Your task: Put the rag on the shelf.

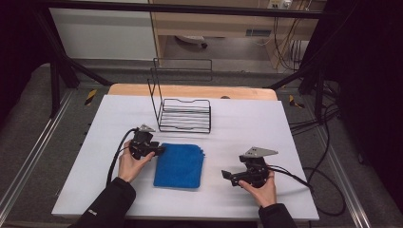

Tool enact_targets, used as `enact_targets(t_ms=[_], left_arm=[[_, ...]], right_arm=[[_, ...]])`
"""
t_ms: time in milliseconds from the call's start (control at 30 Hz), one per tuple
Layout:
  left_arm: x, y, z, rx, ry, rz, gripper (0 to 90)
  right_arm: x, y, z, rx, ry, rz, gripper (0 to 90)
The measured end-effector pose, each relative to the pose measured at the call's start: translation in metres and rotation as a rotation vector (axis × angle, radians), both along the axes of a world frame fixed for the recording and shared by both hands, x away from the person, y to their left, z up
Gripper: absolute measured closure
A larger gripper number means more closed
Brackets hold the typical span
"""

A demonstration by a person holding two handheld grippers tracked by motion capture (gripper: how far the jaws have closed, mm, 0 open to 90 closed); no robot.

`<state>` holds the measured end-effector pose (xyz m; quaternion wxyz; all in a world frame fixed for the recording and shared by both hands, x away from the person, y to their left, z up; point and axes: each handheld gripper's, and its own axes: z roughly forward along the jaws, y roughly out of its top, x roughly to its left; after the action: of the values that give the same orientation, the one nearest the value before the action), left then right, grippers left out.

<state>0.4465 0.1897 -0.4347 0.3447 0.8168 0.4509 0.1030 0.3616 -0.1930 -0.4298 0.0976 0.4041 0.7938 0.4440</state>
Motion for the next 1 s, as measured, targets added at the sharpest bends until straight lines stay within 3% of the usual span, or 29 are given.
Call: enact_targets(t_ms=[67, 567, 800, 1000], left_arm=[[0.000, 0.001, -0.003, -0.024, -0.002, 0.001, 63.9], [-0.003, -0.002, -0.009, -0.041, 0.010, -0.013, 82.5], [-0.003, -0.001, -0.011, -0.051, 0.015, -0.018, 85.5], [-0.003, 0.000, -0.012, -0.050, 0.008, -0.035, 85.1]], right_arm=[[0.000, 0.000, 0.000, 0.002, 0.001, -0.002, 3.1], [0.004, 0.004, 0.002, 0.024, -0.013, -0.008, 5.9], [0.015, 0.023, 0.011, 0.015, -0.029, -0.016, 7.9], [0.032, 0.048, 0.016, 0.022, -0.016, -0.029, 11.4]])
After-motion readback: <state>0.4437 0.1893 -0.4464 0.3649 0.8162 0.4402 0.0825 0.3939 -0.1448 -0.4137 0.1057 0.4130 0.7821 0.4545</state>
